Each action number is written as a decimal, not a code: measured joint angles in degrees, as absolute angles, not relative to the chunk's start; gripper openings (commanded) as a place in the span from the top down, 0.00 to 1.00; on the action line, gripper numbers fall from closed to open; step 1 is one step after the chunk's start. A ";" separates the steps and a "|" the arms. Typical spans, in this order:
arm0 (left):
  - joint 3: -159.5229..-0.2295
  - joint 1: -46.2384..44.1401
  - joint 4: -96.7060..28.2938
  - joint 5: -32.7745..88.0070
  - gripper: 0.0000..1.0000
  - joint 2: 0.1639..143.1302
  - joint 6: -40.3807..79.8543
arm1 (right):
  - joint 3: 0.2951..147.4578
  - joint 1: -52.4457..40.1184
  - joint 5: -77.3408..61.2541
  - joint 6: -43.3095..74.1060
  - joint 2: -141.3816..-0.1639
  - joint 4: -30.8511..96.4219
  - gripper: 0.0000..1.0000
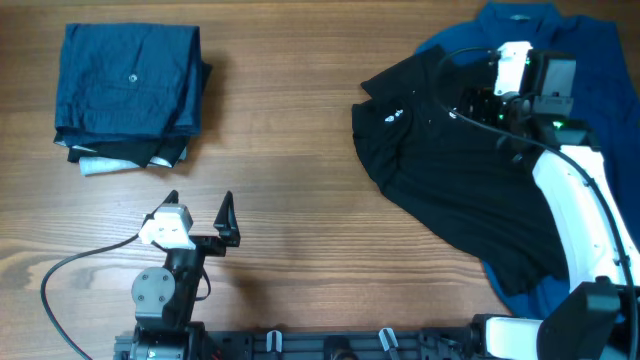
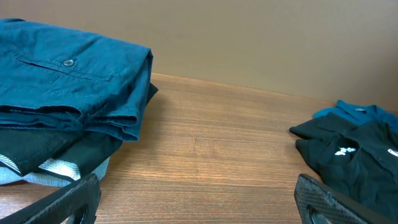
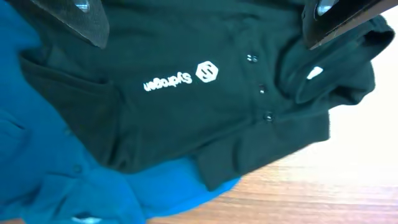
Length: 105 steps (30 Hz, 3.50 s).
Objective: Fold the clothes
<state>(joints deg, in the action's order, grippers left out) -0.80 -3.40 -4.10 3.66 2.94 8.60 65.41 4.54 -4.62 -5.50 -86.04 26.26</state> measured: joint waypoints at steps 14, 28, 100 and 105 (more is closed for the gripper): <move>-0.80 -3.40 -4.10 3.66 0.00 2.94 8.60 | 66.24 26.55 -12.99 -1.89 -88.49 20.38 0.84; -0.80 -3.40 -4.10 3.66 0.00 2.94 8.60 | 66.89 28.14 -12.36 -1.32 -104.90 17.04 0.83; -77.60 -41.95 -6.79 -7.60 0.96 121.19 6.48 | 69.25 33.80 -13.10 1.30 -104.90 18.37 0.87; -77.87 -42.00 -16.80 -15.31 0.96 119.96 6.48 | 69.25 33.80 -13.10 1.30 -104.90 18.26 0.87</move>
<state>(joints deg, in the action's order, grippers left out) -77.87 -42.00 -16.80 -15.31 119.96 6.48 69.25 33.80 -13.10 1.30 -104.90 18.26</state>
